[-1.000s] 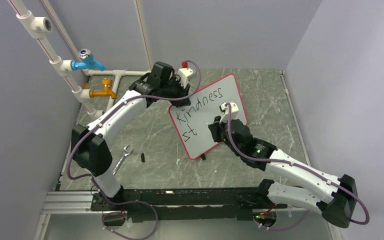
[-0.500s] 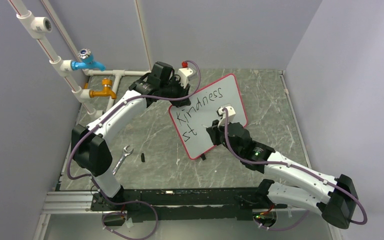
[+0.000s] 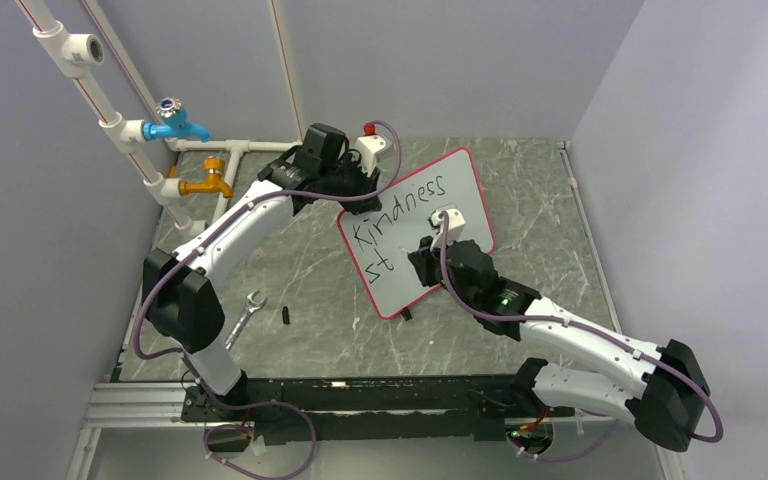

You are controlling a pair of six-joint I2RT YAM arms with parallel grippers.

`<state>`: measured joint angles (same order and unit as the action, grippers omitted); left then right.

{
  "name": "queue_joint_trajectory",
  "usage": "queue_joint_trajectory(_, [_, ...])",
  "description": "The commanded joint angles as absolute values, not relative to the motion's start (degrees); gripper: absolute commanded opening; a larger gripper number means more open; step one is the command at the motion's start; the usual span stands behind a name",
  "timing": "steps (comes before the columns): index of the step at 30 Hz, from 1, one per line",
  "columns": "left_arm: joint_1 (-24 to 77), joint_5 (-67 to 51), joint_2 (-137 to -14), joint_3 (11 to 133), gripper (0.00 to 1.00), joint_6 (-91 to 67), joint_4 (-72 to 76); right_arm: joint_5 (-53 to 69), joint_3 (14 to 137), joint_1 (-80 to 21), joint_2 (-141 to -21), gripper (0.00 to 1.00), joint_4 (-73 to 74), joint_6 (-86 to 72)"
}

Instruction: Write a sentence on the whiteboard

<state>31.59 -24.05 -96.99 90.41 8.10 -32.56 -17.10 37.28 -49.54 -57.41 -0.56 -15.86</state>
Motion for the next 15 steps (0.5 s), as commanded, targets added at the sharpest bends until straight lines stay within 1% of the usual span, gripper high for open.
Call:
queue_joint_trajectory(1, [32.5,-13.9,-98.9,88.3,0.0,16.3,-43.6,-15.4,38.0,-49.3,-58.8,0.0,-4.2,-16.5])
queue_joint_trajectory(15, [32.5,-13.9,-98.7,88.2,0.0,16.3,-43.5,-11.9,38.2,-49.2,-62.8,0.0,-5.8,-17.4])
